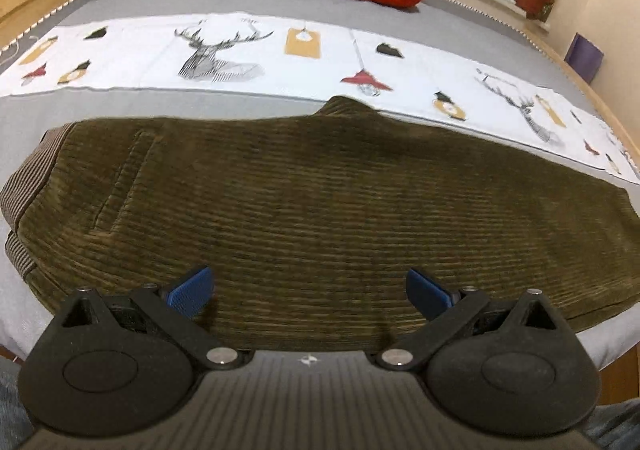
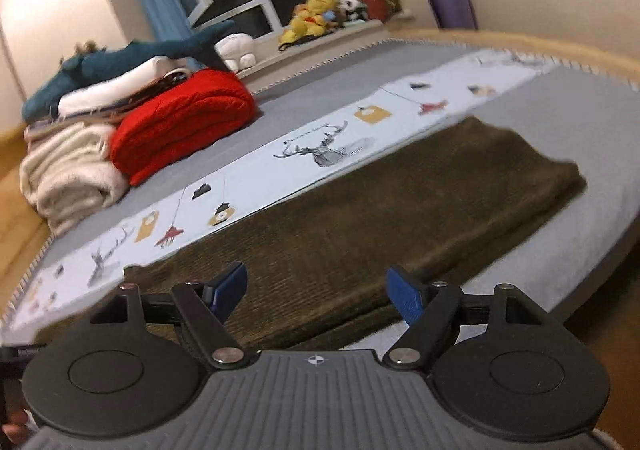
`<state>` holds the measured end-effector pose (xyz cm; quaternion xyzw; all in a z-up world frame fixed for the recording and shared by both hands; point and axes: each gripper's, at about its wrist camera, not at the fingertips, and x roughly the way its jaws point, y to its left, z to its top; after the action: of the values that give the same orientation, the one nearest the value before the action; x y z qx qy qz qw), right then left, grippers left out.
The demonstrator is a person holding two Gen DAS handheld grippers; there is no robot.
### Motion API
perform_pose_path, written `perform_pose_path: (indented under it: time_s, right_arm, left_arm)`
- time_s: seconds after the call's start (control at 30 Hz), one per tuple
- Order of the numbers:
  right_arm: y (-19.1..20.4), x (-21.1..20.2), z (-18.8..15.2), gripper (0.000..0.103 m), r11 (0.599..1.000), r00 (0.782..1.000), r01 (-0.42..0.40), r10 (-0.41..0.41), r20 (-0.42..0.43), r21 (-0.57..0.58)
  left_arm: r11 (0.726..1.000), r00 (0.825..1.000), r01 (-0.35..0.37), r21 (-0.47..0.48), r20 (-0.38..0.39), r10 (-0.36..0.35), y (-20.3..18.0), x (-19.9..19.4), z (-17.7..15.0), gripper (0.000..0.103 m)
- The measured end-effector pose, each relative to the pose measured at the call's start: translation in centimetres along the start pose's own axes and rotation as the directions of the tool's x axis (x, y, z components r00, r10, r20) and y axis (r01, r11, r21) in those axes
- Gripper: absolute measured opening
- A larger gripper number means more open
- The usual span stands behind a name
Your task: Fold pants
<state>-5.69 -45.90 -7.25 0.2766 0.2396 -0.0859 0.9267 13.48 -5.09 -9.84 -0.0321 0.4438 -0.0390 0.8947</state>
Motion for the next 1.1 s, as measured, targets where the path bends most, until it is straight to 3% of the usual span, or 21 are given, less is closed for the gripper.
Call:
perform_pose_path:
  time_s: [0.17, 0.3, 0.43, 0.53, 0.6, 0.73, 0.77, 0.9, 1.0, 1.07, 1.1]
  right_arm:
    - [-4.2, -1.0, 0.3, 0.079, 0.982, 0.999, -0.033, 0.029, 0.025, 0.186]
    - [-6.3, -1.5, 0.3, 0.079, 0.958, 0.998, -0.006, -0.013, 0.065, 0.288]
    - [-9.8, 0.5, 1.8, 0.080, 0.913, 0.990, 0.081, -0.119, 0.071, 0.401]
    - [-12.9, 3.4, 3.5, 0.079, 0.877, 0.963, 0.224, -0.267, 0.043, 0.424]
    - [-14.9, 5.1, 4.5, 0.078, 0.872, 0.958, 0.238, -0.284, 0.046, 0.428]
    - [-19.0, 8.1, 5.2, 0.079, 0.790, 0.931, 0.303, -0.364, 0.010, 0.533]
    - [-19.6, 8.8, 5.3, 0.079, 0.787, 0.931, 0.310, -0.365, -0.003, 0.533]
    - [-20.1, 11.0, 5.8, 0.082, 0.840, 0.923, 0.325, -0.382, 0.048, 0.435]
    - [-19.6, 12.7, 5.9, 0.085, 0.891, 0.919, 0.357, -0.389, 0.065, 0.281]
    - [-19.4, 13.3, 6.3, 0.071, 0.903, 0.914, 0.383, -0.401, 0.062, 0.196]
    - [-19.5, 13.0, 6.2, 0.044, 0.909, 0.920, 0.372, -0.388, 0.055, 0.190]
  left_arm:
    - [0.999, 1.000, -0.005, 0.042, -0.005, 0.005, -3.3, 0.3, -0.4, 0.103]
    - [0.998, 1.000, 0.010, 0.056, -0.029, -0.009, -5.7, 0.8, -1.1, 0.103]
    - [0.995, 1.000, 0.000, 0.102, -0.022, 0.002, -7.6, 0.7, -1.0, 0.103]
    - [0.992, 1.000, -0.021, 0.123, -0.003, 0.022, -8.2, 0.5, -0.7, 0.103]
    - [0.993, 0.999, -0.031, 0.114, -0.004, 0.032, -8.2, 0.6, -0.5, 0.103]
    - [0.995, 0.998, -0.060, 0.076, -0.023, 0.061, -7.8, 1.4, -0.5, 0.103]
    - [0.996, 0.997, -0.065, 0.066, -0.029, 0.067, -7.6, 1.5, -0.5, 0.103]
    - [0.996, 0.994, -0.085, 0.038, -0.059, 0.088, -6.7, 2.4, -0.5, 0.103]
    - [0.995, 0.993, -0.099, 0.025, -0.065, 0.101, -6.2, 2.8, -0.5, 0.103]
    - [0.995, 0.993, -0.097, 0.012, -0.073, 0.098, -5.9, 3.1, -0.4, 0.103]
    - [0.995, 0.993, -0.095, 0.006, -0.076, 0.096, -5.8, 3.2, -0.4, 0.103]
